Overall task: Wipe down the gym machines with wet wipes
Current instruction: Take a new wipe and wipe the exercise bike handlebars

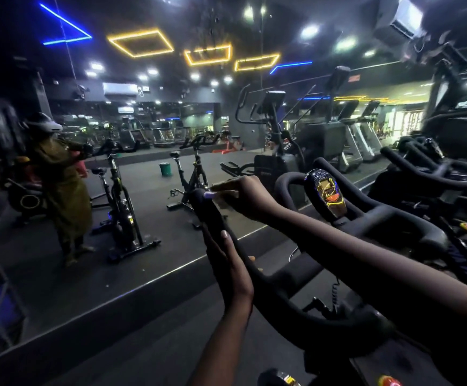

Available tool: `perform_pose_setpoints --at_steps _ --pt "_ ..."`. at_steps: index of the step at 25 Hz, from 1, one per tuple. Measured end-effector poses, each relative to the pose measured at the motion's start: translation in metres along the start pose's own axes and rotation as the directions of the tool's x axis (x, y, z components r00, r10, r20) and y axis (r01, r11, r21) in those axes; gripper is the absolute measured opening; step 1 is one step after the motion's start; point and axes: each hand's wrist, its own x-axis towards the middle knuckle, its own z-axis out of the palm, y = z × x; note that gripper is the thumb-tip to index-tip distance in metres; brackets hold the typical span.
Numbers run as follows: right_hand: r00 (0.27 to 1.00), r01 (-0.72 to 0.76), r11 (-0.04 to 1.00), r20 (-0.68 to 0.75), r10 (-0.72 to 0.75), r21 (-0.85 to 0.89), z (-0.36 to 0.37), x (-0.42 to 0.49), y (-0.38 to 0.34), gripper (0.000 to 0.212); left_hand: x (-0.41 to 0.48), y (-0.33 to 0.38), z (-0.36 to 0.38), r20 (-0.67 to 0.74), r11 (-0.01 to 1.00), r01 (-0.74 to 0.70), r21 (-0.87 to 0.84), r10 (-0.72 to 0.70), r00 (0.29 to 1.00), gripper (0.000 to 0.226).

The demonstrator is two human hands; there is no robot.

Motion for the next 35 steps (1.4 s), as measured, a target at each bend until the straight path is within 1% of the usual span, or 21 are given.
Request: perform_pose_setpoints --at_steps 3,5,7,9,11,13,15,16,17,18,19,20,21,22,24,25,27,28,30,33,35 --pt "0.998 0.069 0.997 0.011 -0.069 -0.015 0.008 -0.007 0.004 0.029 -0.003 0.005 0.001 -0.004 0.999 -0.009 -0.041 0.009 1.0 0.057" --pt "0.995 0.096 0.995 -0.014 -0.096 -0.013 0.007 -0.016 0.005 0.023 0.001 -0.002 0.002 -0.02 0.998 -0.042 -0.049 0.041 0.999 0.059" --pt "0.99 0.142 0.989 -0.009 -0.143 -0.025 0.003 -0.034 0.001 0.023 0.001 -0.003 0.001 -0.006 0.996 -0.047 -0.071 0.047 0.999 0.057" --pt "0.985 0.169 0.985 0.022 -0.169 -0.026 -0.002 -0.056 -0.001 0.028 -0.003 0.006 0.001 -0.002 0.996 -0.031 -0.088 0.031 1.0 0.049" --pt "0.985 0.164 0.985 0.058 -0.162 -0.046 -0.007 -0.08 -0.002 0.031 -0.009 0.014 0.002 0.027 0.995 -0.069 -0.074 0.071 0.997 0.049" --pt "0.972 0.189 0.98 0.153 -0.176 -0.071 -0.015 -0.101 -0.004 0.027 -0.012 0.021 0.0 0.078 0.995 -0.079 -0.056 0.083 0.994 0.048" --pt "0.949 0.173 0.98 0.283 -0.14 -0.094 -0.024 -0.114 -0.001 0.018 -0.01 0.023 -0.007 0.163 0.997 -0.066 0.027 0.061 0.985 0.051" --pt "0.95 0.14 0.983 0.294 -0.1 -0.118 -0.03 -0.117 -0.001 0.017 -0.011 0.023 -0.013 0.202 0.994 -0.055 0.095 0.035 0.979 0.054" --pt "0.966 0.067 0.986 0.259 -0.026 -0.151 -0.038 -0.121 0.001 0.018 -0.014 0.021 -0.022 0.222 0.984 -0.068 0.167 0.03 0.975 0.059" --pt "0.973 -0.018 0.99 0.224 0.049 -0.139 -0.047 -0.127 0.004 0.023 -0.019 0.018 -0.032 0.244 0.959 -0.157 0.234 0.099 0.965 0.067" --pt "0.981 -0.087 0.983 0.158 0.112 -0.159 -0.056 -0.132 0.005 0.032 -0.028 0.014 -0.043 0.287 0.916 -0.297 0.271 0.218 0.933 0.071" --pt "0.99 -0.113 0.981 0.065 0.124 -0.156 -0.067 -0.141 0.001 0.038 -0.038 0.013 -0.05 0.353 0.855 -0.438 0.278 0.333 0.874 0.071" --pt "0.991 -0.128 0.983 0.019 0.131 -0.133 -0.078 -0.15 -0.008 0.035 -0.047 0.01 -0.056 0.435 0.785 -0.556 0.272 0.415 0.799 0.067" --pt "0.988 -0.153 0.981 -0.016 0.152 -0.119 -0.085 -0.161 -0.016 0.035 -0.054 0.01 -0.059 0.521 0.719 -0.644 0.262 0.456 0.722 0.062" --pt "0.962 -0.252 0.963 -0.13 0.239 -0.099 -0.098 -0.189 -0.027 0.049 -0.061 0.009 -0.056 0.673 0.585 -0.773 0.245 0.472 0.57 0.056" --pt "0.922 -0.335 0.939 -0.23 0.311 -0.074 -0.104 -0.205 -0.029 0.048 -0.062 0.008 -0.053 0.729 0.504 -0.831 0.235 0.474 0.494 0.055" --pt "0.815 -0.46 0.883 -0.438 0.38 -0.089 -0.111 -0.233 -0.033 0.028 -0.061 0.004 -0.048 0.802 0.375 -0.906 0.198 0.469 0.37 0.053" --pt "0.76 -0.528 0.839 -0.515 0.397 -0.133 -0.112 -0.244 -0.034 0.021 -0.06 0.001 -0.047 0.823 0.346 -0.92 0.184 0.457 0.336 0.053" --pt "0.688 -0.644 0.738 -0.576 0.441 -0.204 -0.105 -0.26 -0.029 0.02 -0.058 -0.002 -0.048 0.842 0.326 -0.929 0.174 0.44 0.312 0.054" --pt "0.634 -0.739 0.646 -0.524 0.569 -0.193 -0.08 -0.27 -0.024 0.039 -0.056 -0.004 -0.048 0.845 0.324 -0.932 0.163 0.443 0.301 0.056" --pt "0.572 -0.78 0.604 -0.58 0.58 -0.164 -0.063 -0.27 -0.035 0.043 -0.056 -0.004 -0.047 0.838 0.328 -0.931 0.16 0.454 0.304 0.056"
